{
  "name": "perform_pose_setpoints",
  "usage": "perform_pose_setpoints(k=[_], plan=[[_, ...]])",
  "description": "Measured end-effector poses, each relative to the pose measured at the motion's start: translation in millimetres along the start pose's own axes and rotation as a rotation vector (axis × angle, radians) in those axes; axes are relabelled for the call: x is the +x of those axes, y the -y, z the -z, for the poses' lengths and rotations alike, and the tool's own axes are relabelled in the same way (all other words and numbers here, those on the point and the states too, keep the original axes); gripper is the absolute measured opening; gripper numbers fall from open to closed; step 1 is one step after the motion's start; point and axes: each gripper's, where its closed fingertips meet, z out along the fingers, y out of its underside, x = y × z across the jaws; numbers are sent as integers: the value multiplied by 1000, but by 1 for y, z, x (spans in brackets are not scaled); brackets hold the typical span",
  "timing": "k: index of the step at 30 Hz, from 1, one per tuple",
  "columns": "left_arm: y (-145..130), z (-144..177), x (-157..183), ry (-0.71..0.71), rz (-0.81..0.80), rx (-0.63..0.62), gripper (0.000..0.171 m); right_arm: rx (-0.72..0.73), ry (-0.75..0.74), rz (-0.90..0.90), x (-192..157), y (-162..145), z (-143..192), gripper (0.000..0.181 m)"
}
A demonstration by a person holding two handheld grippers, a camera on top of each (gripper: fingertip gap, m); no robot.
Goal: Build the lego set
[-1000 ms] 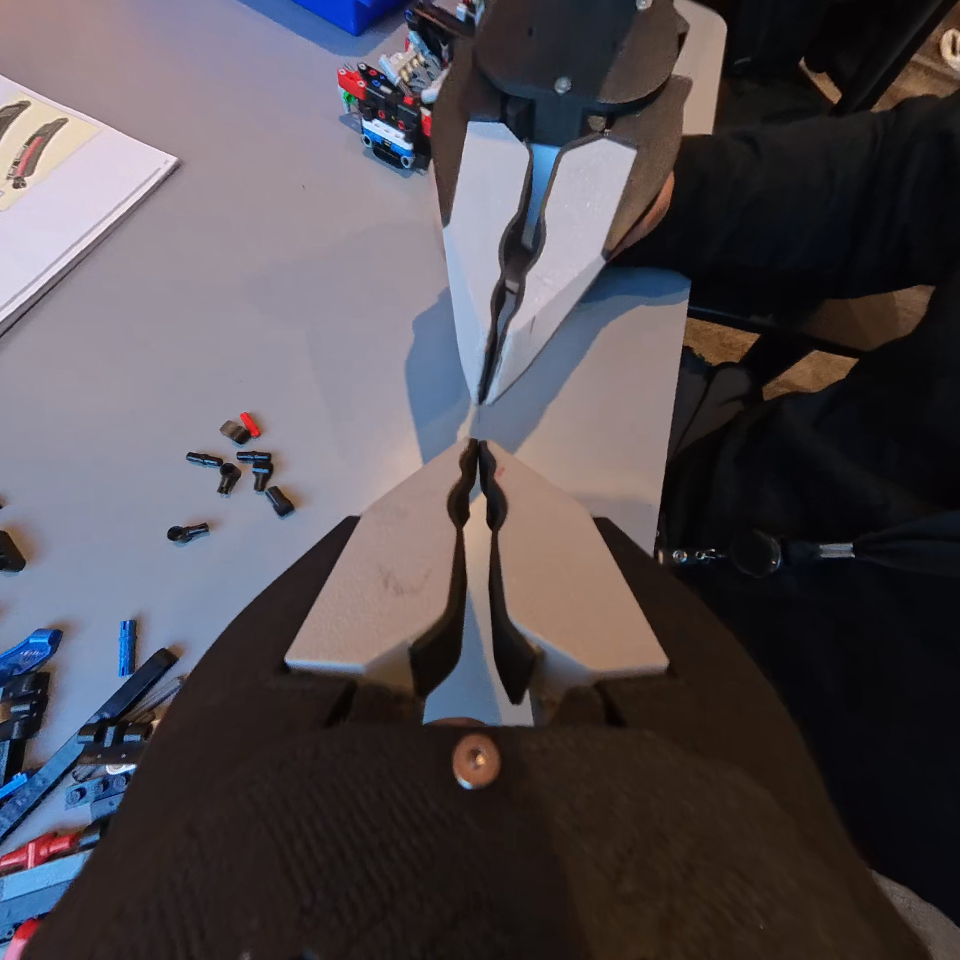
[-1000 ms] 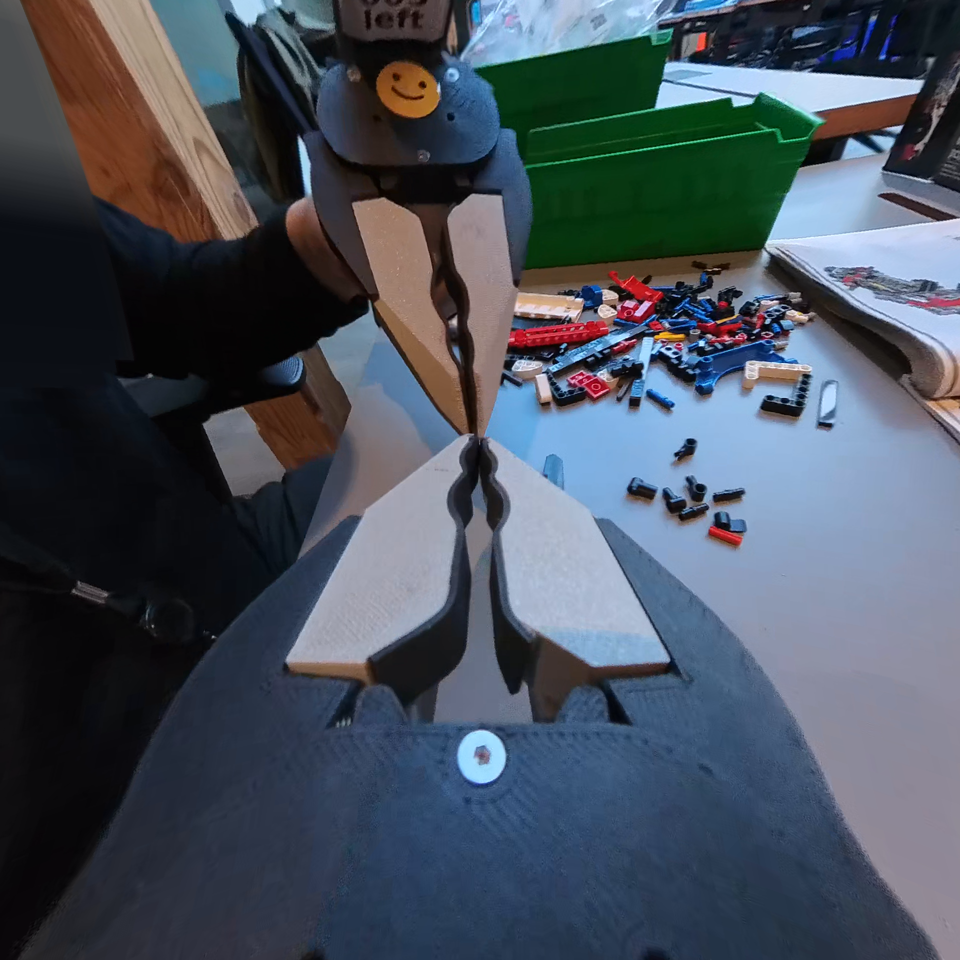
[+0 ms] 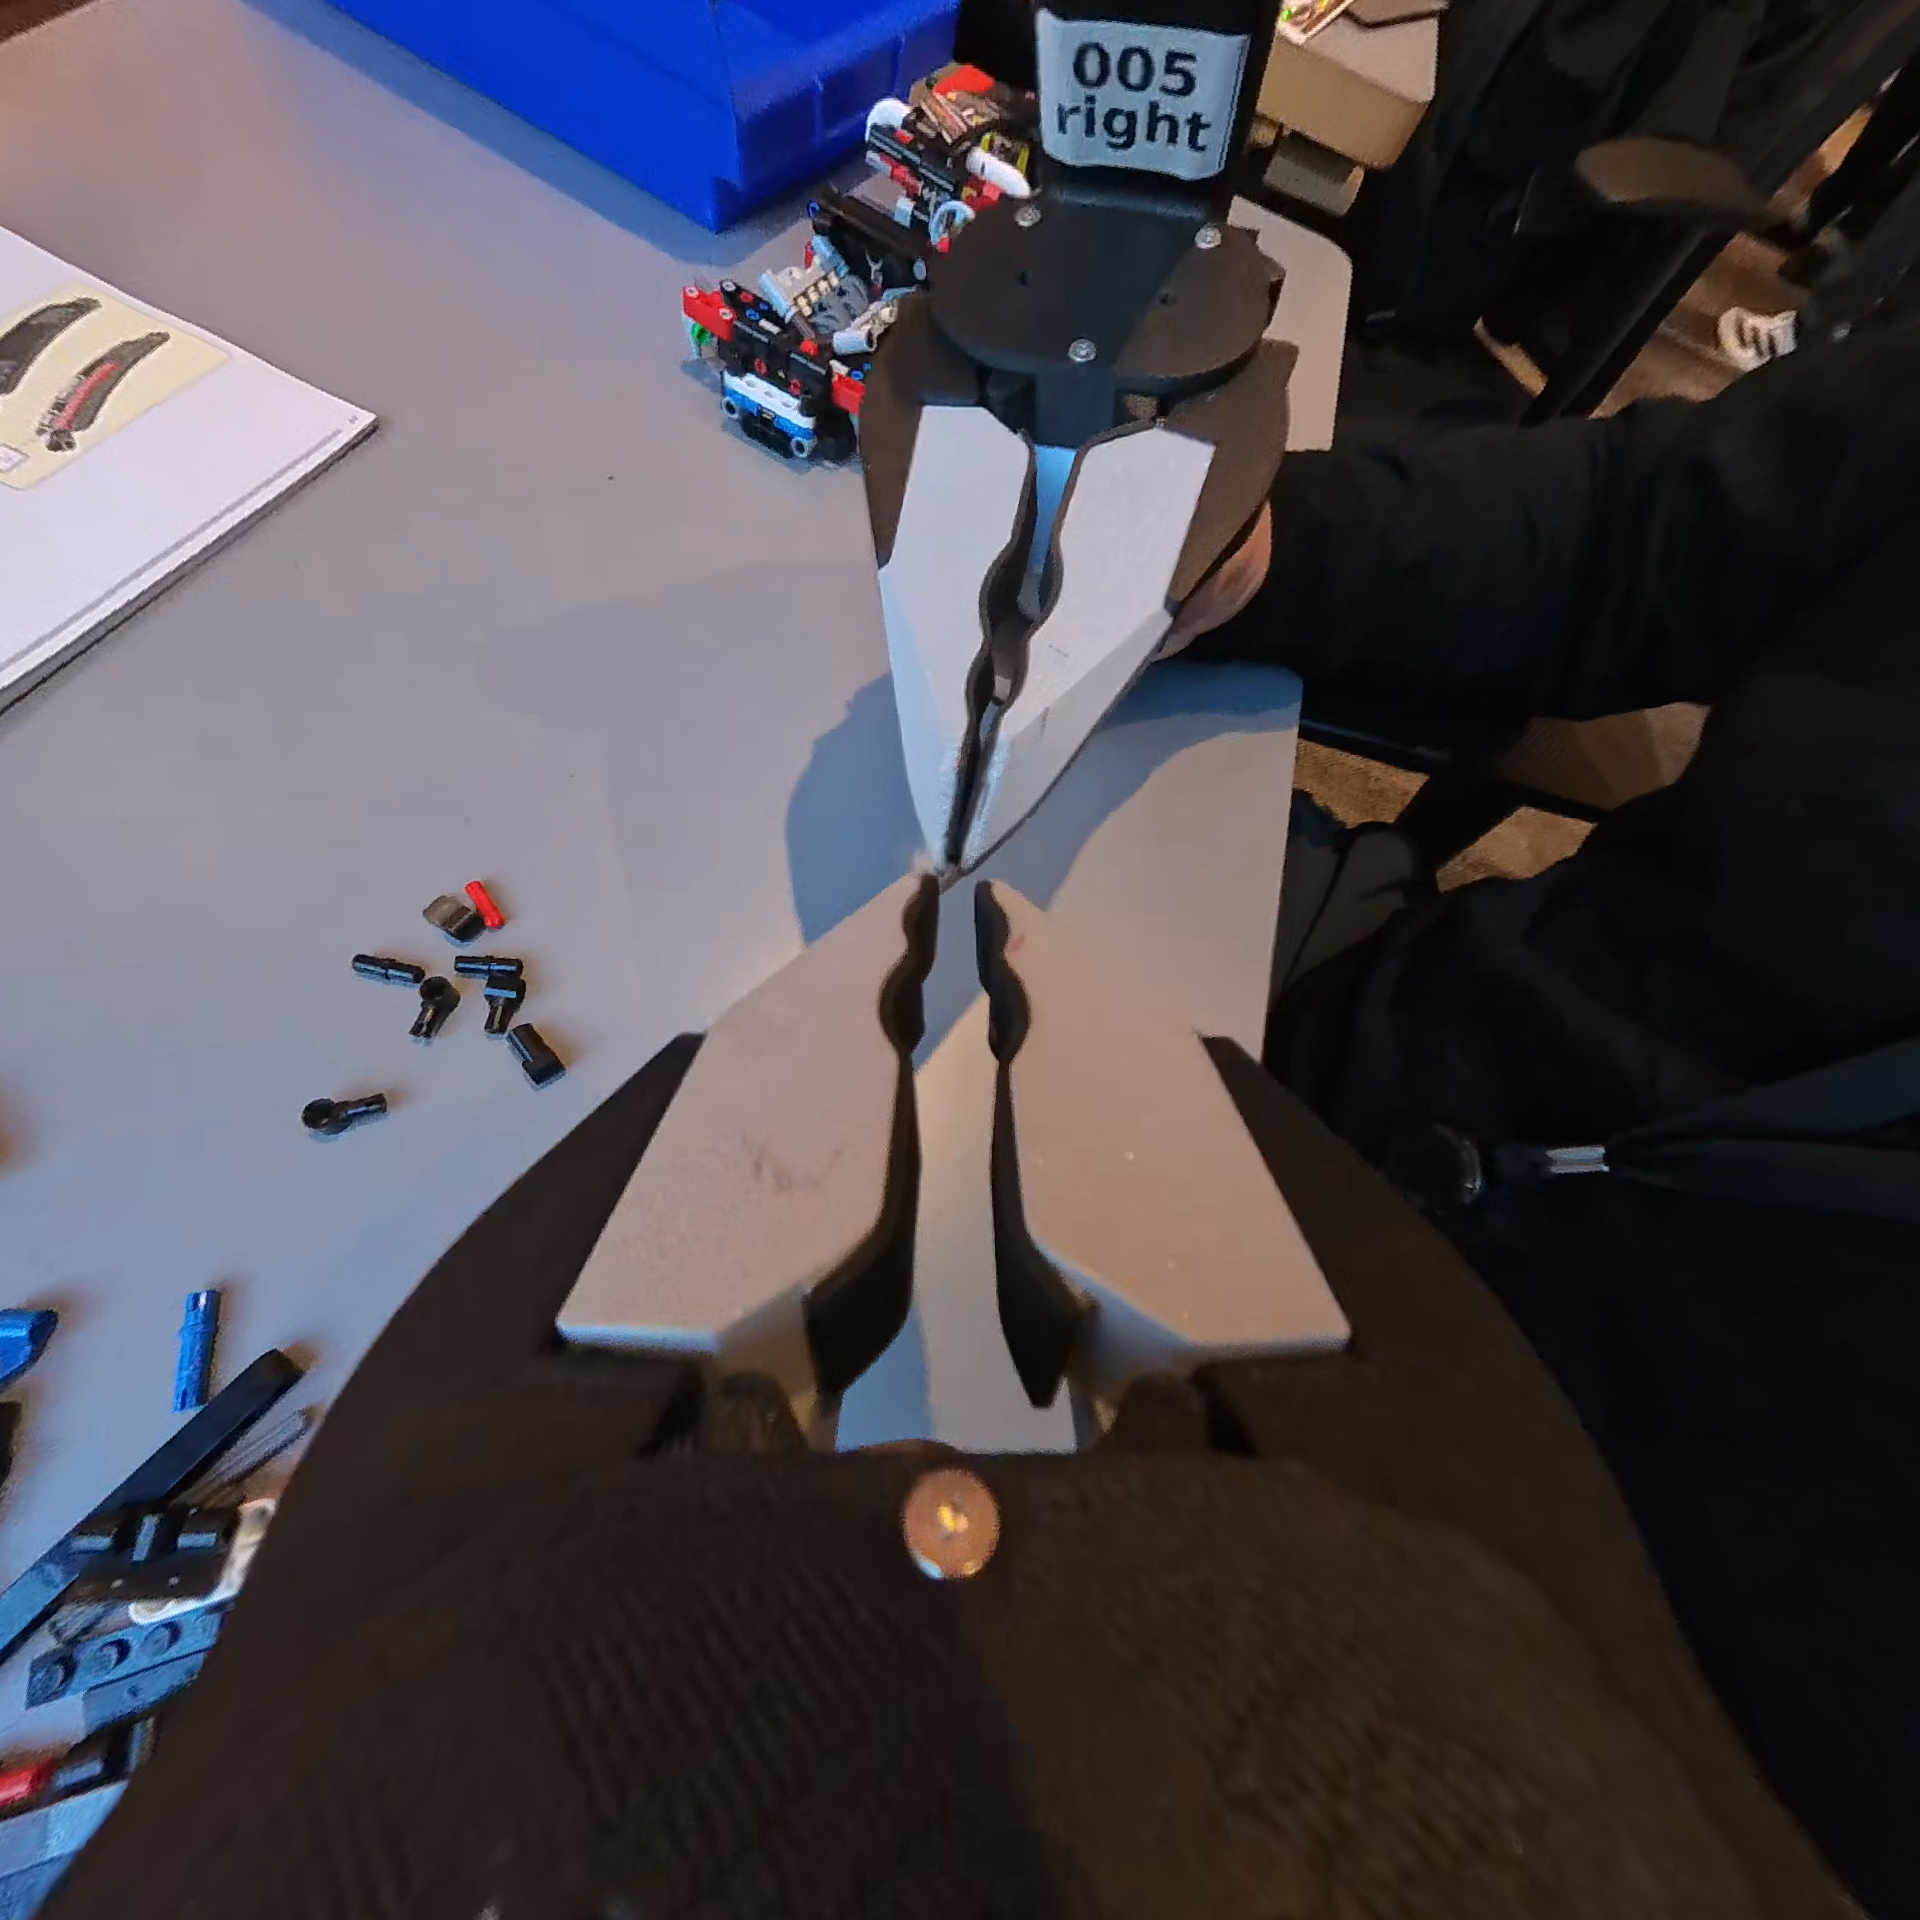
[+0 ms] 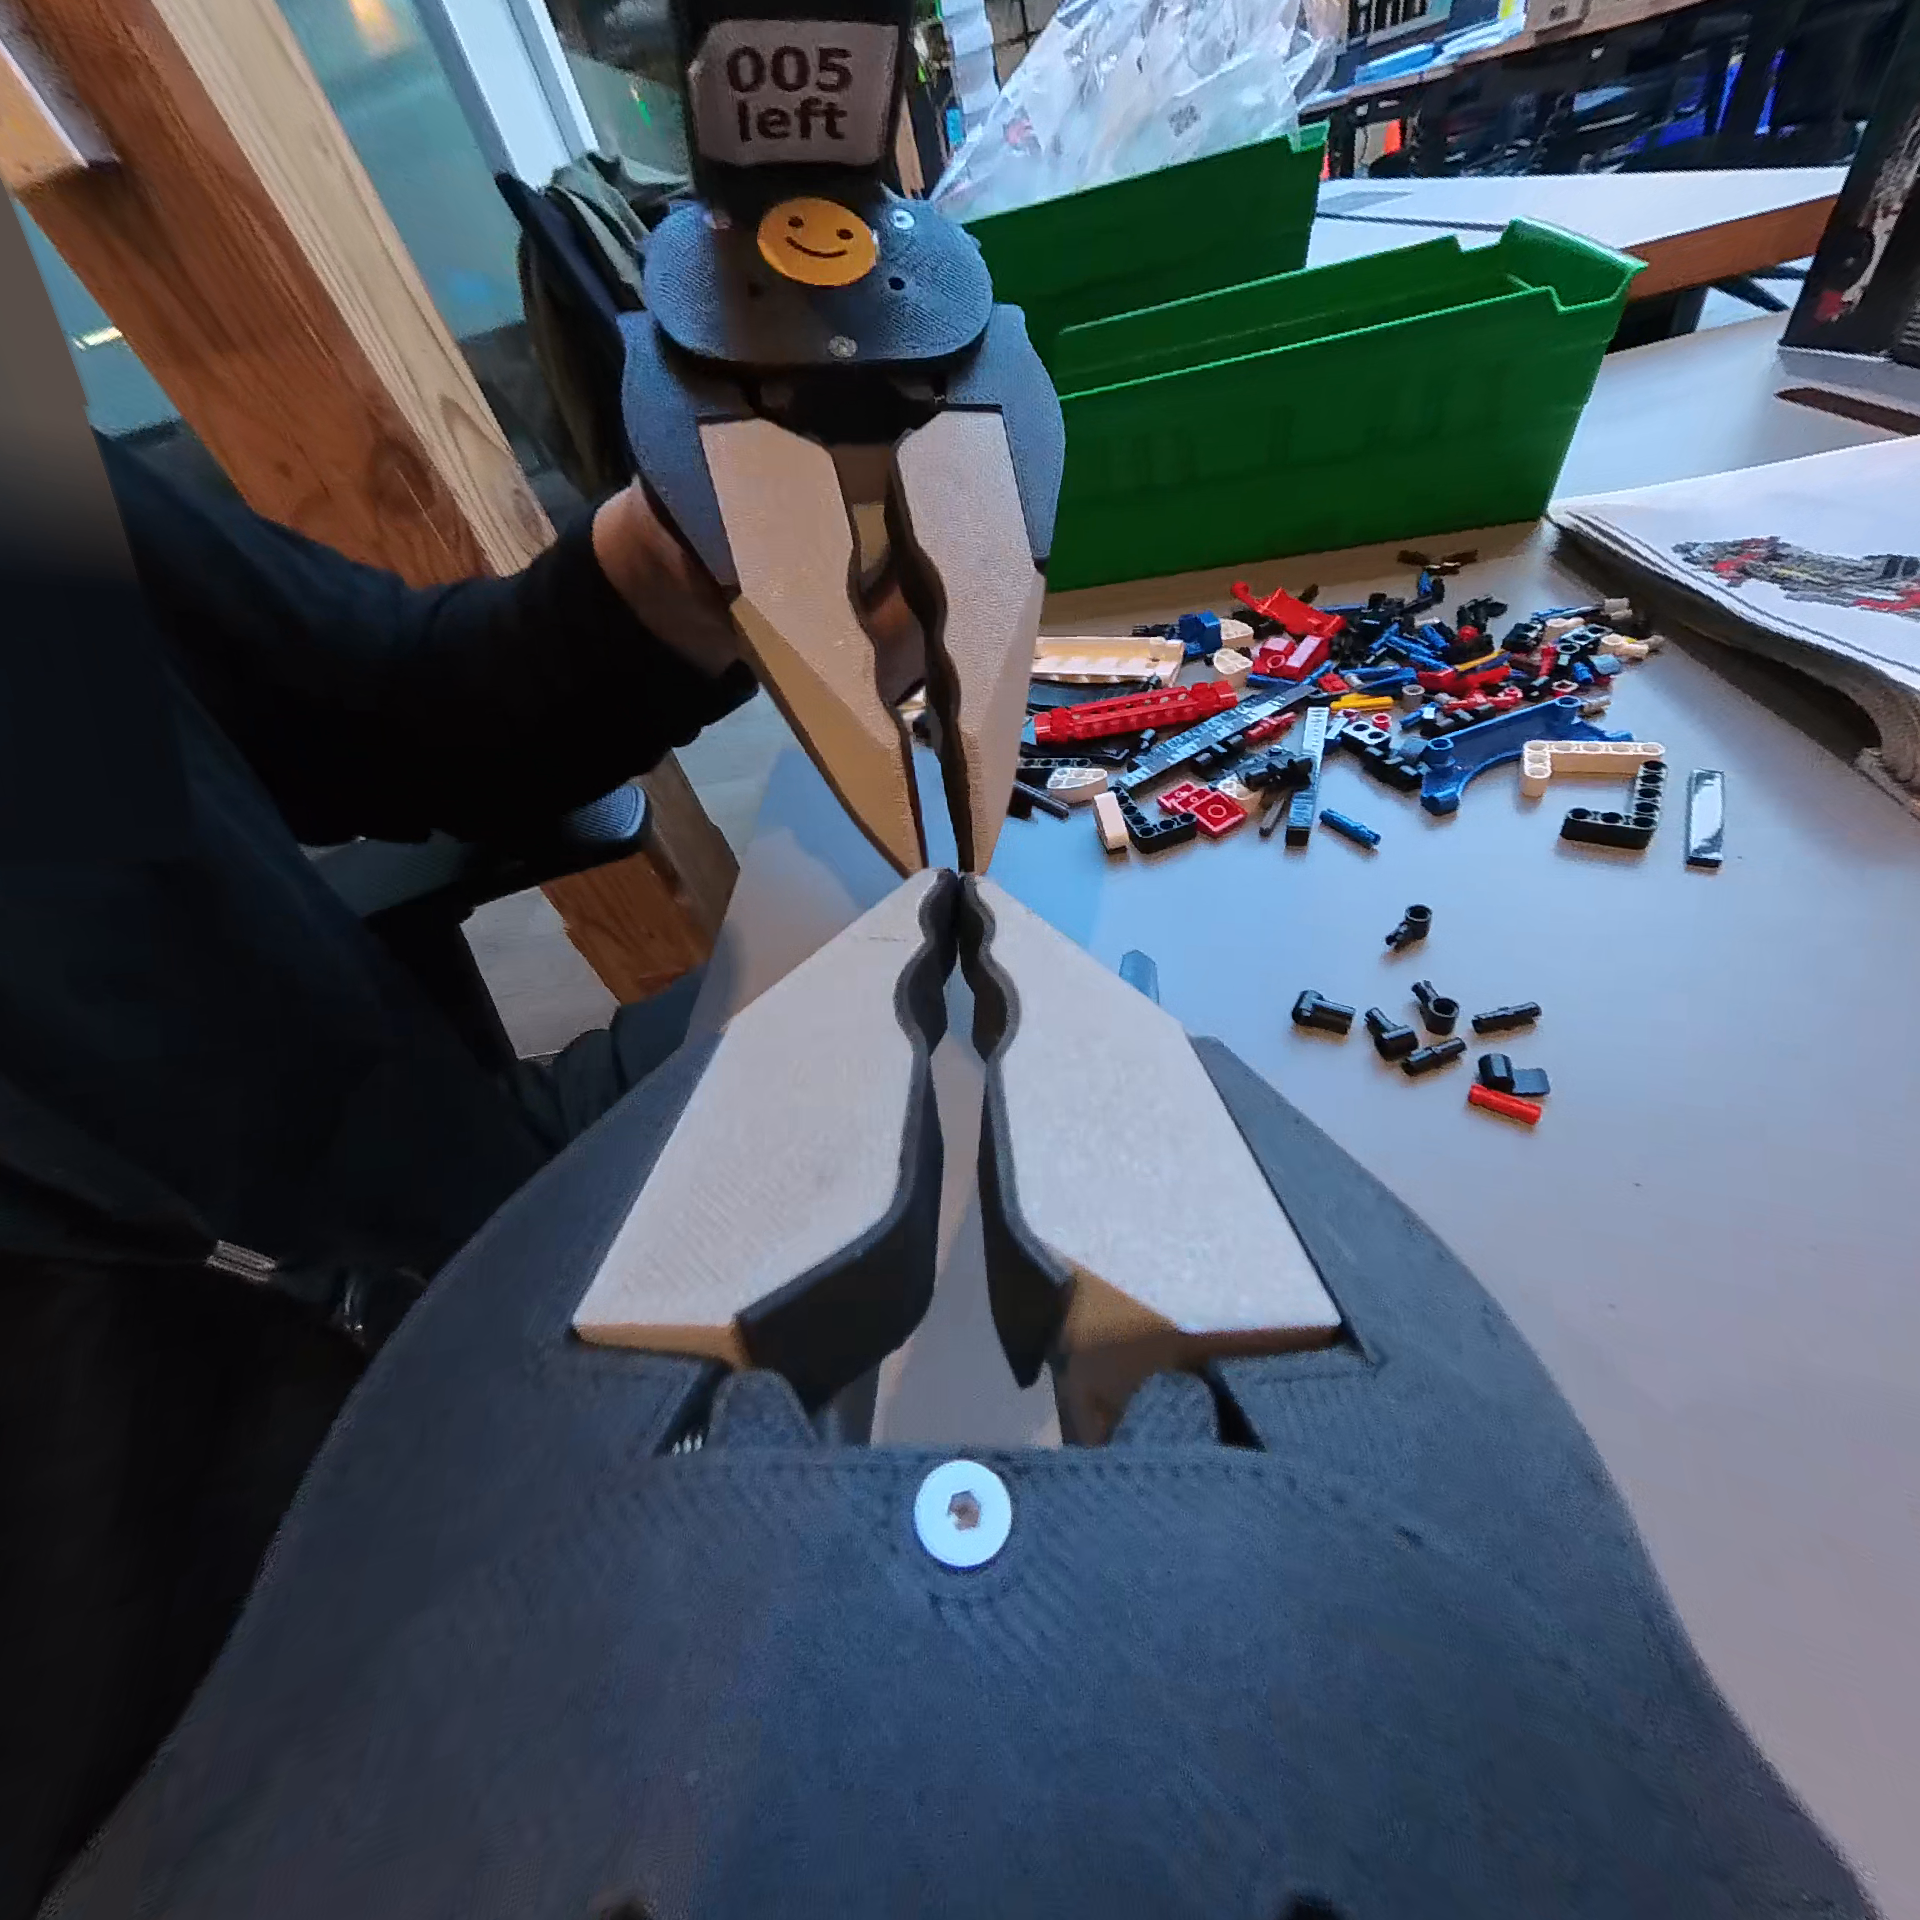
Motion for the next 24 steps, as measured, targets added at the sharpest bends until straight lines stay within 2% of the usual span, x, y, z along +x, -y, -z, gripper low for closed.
perform_pose_setpoints(k=[5, 6, 7, 10, 12, 16, 21, 24], plan=[[5, 7, 6, -83, 46, 38, 5, 23, 54, -12, -8, 4, 1, 0], [7, 10, -6, -24, 68, 58, 18, 17, 64, -12, -9, 3, 1, 0], [10, 17, -16, 22, 83, 84, 18, 14, 63, -10, -9, 2, 2, 0], [19, 31, -12, -39, 109, 156, 20, 70, 64, -33, -7, 10, 6, 0], [15, 23, -5, -89, 130, 132, 26, 158, 51, -70, 0, 23, 10, 0], [5, -8, 3, -138, 179, 101, 23, 355, 120, -190, 1, 47, 21, 0], [29, -3, 5, -195, 258, 285, 14, 377, 74, -164, 3, 50, 21, 0], [35, 1, 5, -232, 305, 328, 16, 395, 57, -156, 5, 52, 23, 0]])
